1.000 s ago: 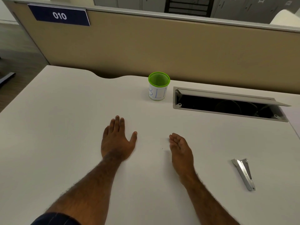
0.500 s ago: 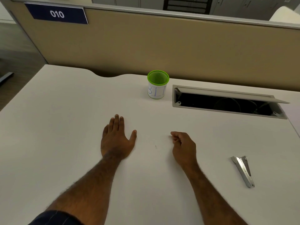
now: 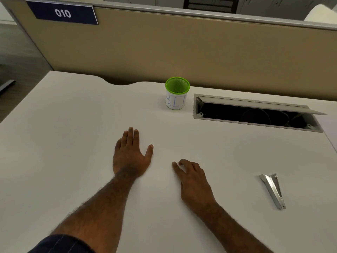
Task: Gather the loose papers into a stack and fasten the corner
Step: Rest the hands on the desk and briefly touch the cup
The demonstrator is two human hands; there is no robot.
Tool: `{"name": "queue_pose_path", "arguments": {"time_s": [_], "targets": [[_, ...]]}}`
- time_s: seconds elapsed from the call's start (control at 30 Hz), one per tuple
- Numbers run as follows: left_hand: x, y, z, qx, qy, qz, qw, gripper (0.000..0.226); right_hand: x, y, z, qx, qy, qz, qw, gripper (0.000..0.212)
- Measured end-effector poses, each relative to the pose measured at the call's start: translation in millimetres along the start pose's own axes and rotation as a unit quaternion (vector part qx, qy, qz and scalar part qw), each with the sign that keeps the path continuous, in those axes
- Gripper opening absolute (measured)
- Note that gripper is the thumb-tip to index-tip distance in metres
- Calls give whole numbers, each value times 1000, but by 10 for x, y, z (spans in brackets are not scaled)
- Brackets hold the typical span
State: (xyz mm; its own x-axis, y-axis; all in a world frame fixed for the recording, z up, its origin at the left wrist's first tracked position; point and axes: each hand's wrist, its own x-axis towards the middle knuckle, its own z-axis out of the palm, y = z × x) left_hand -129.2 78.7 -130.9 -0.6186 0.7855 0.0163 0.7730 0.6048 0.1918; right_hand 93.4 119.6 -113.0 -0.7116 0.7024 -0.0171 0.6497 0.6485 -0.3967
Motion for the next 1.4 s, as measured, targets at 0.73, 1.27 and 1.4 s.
{"name": "queue_pose_path", "arguments": {"time_s": [0.73, 1.27, 1.4], "targets": [[-3, -26, 5, 4, -8, 2, 1000, 85, 220, -132, -268, 293, 21, 183, 938, 49], [9, -22, 2, -2, -4, -2, 1000, 86, 388, -45, -772, 720, -57, 425, 546, 28], [2, -13, -1, -3, -1, 0, 1000, 86, 867, -28, -1035, 732, -36, 390, 558, 29]]}}
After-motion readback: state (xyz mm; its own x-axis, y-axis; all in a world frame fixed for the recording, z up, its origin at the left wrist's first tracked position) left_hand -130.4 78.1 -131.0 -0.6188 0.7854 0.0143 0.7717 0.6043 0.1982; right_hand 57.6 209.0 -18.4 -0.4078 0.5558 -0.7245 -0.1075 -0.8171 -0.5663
